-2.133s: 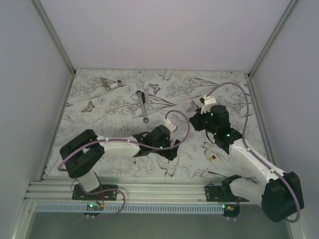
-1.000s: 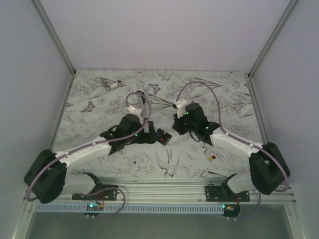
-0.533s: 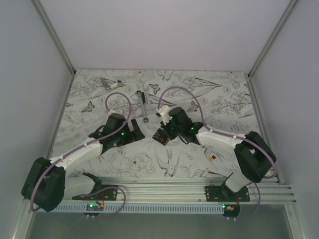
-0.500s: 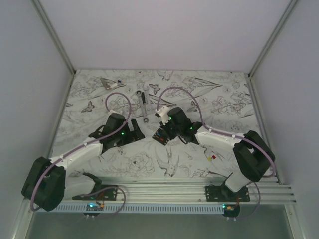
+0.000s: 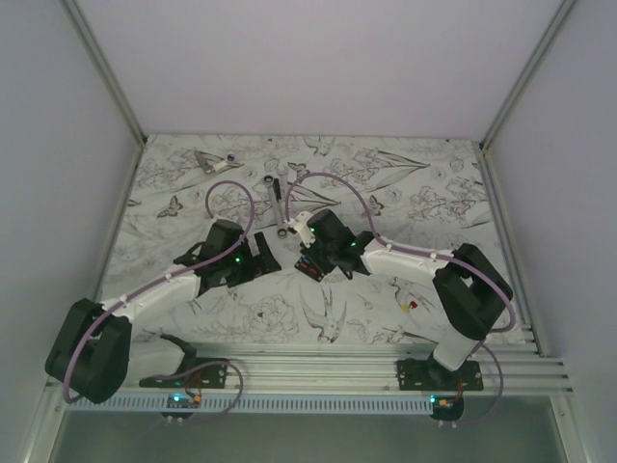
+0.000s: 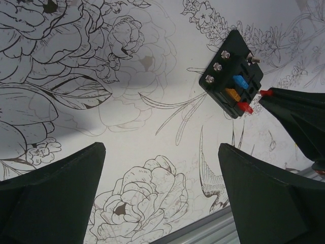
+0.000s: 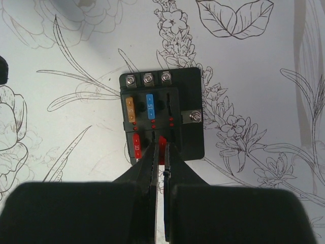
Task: Snap on the fuse box
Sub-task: Install the fuse at the fuse box base.
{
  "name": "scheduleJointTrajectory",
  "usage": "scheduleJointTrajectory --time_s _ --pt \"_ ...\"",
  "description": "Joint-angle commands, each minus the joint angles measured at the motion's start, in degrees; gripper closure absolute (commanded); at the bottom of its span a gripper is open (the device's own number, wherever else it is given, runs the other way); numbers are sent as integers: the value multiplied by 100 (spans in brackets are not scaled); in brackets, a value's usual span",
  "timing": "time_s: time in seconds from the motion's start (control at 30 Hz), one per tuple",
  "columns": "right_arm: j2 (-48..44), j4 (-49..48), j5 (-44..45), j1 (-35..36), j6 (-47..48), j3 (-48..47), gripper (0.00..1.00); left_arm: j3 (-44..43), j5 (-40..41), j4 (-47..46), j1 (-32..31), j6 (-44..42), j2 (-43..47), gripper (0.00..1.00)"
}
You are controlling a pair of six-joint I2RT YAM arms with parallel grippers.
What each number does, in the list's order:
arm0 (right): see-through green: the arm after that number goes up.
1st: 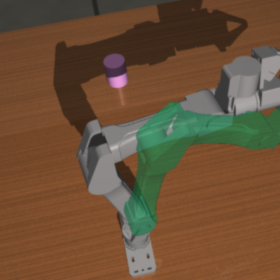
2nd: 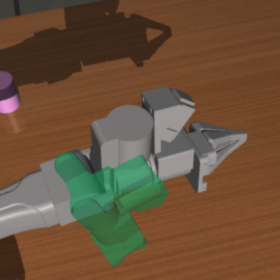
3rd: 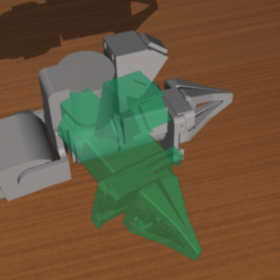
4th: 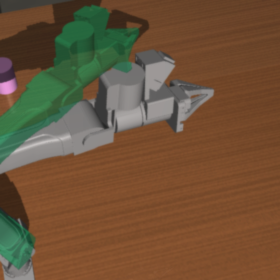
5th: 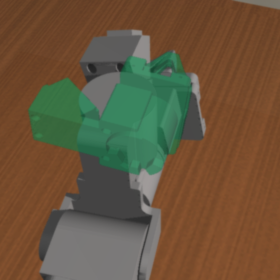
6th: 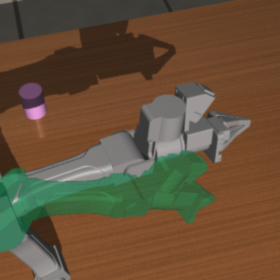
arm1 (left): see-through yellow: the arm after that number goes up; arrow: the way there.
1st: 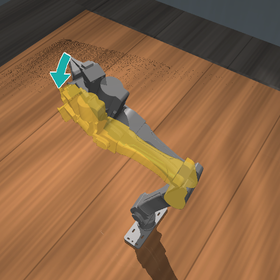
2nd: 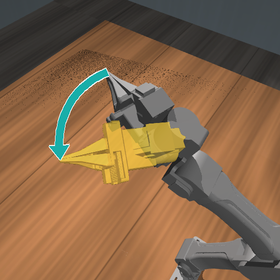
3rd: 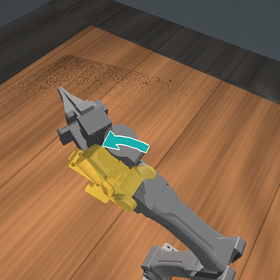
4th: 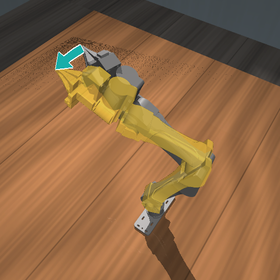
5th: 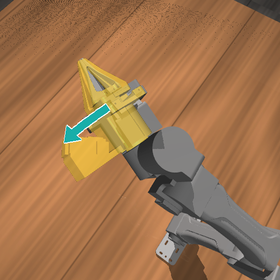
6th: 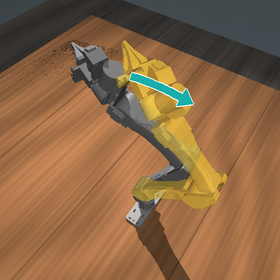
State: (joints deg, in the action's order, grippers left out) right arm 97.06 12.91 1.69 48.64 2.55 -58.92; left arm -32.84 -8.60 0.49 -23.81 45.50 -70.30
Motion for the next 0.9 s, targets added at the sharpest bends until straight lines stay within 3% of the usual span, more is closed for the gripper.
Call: scheduleJointTrajectory --time_s 0.0,0.87 --pt "136 177 165 130 99 -227 100 -29 -106 192 52 65 -45 0" --pt "313 9 267 163 142 -182 100 -240 -241 200 60 82 -468 0"
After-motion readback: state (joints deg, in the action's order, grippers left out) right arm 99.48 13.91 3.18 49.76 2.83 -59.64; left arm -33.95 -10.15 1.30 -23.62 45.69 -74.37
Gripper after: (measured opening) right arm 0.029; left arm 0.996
